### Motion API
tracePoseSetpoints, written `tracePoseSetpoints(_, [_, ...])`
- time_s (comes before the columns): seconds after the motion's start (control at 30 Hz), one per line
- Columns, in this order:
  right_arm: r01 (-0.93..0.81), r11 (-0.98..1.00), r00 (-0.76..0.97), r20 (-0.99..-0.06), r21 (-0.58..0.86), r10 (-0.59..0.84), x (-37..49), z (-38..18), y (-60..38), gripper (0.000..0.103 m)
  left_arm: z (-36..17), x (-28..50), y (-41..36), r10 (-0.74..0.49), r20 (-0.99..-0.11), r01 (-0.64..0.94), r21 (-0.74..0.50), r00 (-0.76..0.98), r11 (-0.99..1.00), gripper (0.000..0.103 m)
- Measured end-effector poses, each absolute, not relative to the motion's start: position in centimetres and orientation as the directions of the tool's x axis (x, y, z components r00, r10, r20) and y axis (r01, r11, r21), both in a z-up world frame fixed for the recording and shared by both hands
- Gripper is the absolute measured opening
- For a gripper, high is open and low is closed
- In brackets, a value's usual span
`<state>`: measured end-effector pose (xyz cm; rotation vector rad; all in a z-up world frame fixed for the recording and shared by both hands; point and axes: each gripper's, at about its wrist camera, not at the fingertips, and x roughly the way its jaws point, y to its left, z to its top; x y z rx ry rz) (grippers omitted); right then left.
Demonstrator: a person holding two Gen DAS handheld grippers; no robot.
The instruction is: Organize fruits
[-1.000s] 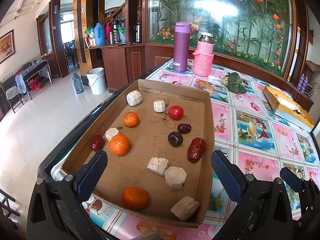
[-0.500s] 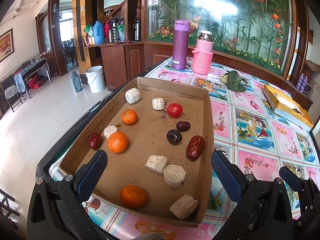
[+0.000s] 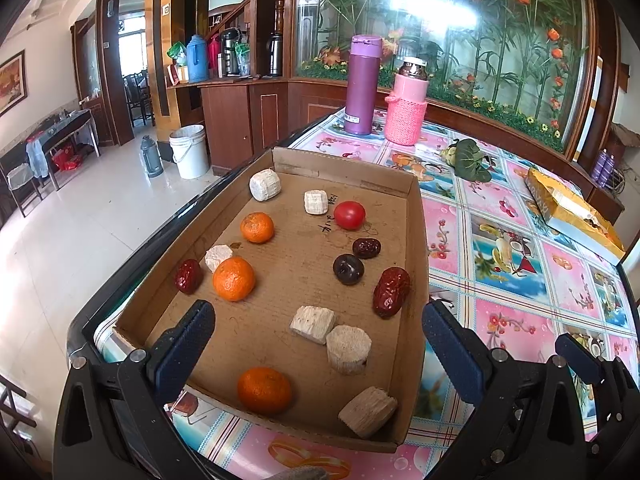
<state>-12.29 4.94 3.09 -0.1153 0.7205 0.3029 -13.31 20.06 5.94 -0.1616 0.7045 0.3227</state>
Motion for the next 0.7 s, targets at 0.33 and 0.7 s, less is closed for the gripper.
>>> tracePoseSetpoints(0.33, [-0.314, 0.949, 0.712, -0.663, -0.006, 0.231, -12.3, 3.2, 5.0, 0.087, 6.0, -13.5, 20.1, 0.234, -0.659, -0.347, -0.044, 0.715, 0.937, 0.103])
tracePoseSetpoints(0.7, [-0.354, 0.935, 0.726, -0.639, -0.03, 0.254, -13.1, 4.5, 5.7, 0.087, 7.0, -15.0, 18.8, 0.246, -0.636, -0.348, -0.038, 0.732, 0.937, 0.103])
